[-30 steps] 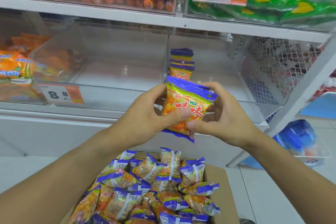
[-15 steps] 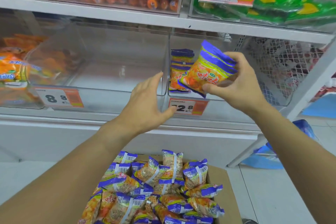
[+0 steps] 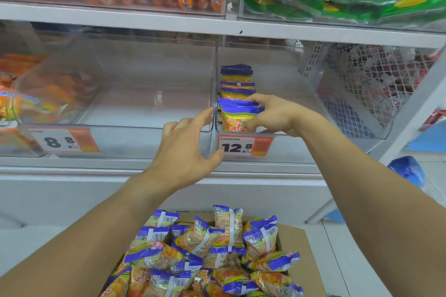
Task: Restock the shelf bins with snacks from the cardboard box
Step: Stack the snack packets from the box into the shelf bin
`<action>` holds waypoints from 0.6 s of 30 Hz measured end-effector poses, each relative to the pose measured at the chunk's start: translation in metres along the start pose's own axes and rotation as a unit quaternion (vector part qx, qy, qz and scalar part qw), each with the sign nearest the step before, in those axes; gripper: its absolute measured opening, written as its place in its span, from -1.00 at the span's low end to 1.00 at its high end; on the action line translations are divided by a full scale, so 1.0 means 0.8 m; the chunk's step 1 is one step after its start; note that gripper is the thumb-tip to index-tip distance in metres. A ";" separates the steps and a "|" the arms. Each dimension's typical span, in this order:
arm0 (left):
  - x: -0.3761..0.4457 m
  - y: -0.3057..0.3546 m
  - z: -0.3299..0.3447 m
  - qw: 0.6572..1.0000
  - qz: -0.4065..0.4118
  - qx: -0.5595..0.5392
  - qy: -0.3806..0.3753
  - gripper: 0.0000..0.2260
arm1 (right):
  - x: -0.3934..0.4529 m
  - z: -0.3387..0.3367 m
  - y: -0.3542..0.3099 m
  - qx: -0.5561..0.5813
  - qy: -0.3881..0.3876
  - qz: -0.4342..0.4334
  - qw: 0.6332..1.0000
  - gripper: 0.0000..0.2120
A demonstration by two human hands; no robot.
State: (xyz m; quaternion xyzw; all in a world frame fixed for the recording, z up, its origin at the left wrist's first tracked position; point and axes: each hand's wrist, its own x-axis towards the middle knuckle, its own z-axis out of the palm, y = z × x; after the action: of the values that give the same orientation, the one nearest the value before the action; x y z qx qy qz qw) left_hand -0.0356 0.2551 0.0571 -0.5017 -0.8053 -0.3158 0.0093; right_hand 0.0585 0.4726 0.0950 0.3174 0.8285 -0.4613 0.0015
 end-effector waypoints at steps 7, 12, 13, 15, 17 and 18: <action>0.000 0.000 -0.002 1.000 0.000 -0.003 -0.013 -0.27 | -0.003 -0.002 -0.007 -0.006 0.000 0.019 1.000 -0.43; 0.001 -0.001 0.000 1.000 -0.002 0.001 -0.015 -0.28 | 0.004 0.010 -0.013 -0.017 0.082 0.024 0.996 -0.26; 0.001 0.000 0.000 1.000 -0.002 0.000 -0.018 -0.28 | 0.004 0.010 -0.014 0.001 0.091 0.024 0.996 -0.28; 0.001 0.002 -0.002 1.000 -0.003 -0.007 -0.021 -0.29 | 0.003 0.010 -0.015 0.026 0.104 0.022 0.994 -0.30; 0.002 0.001 -0.002 1.000 0.002 -0.006 -0.021 -0.29 | 0.001 0.010 -0.018 0.032 0.102 0.023 0.994 -0.35; 0.003 0.001 -0.003 1.000 0.004 -0.002 -0.024 -0.29 | 0.000 0.009 -0.019 0.031 0.096 0.023 0.995 -0.40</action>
State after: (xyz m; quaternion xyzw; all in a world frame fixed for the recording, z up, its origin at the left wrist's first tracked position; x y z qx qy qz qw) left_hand -0.0364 0.2559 0.0599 -0.5121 -0.8028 -0.3054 -0.0098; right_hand 0.0484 0.4613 0.1020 0.3791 0.8024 -0.4543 -0.0771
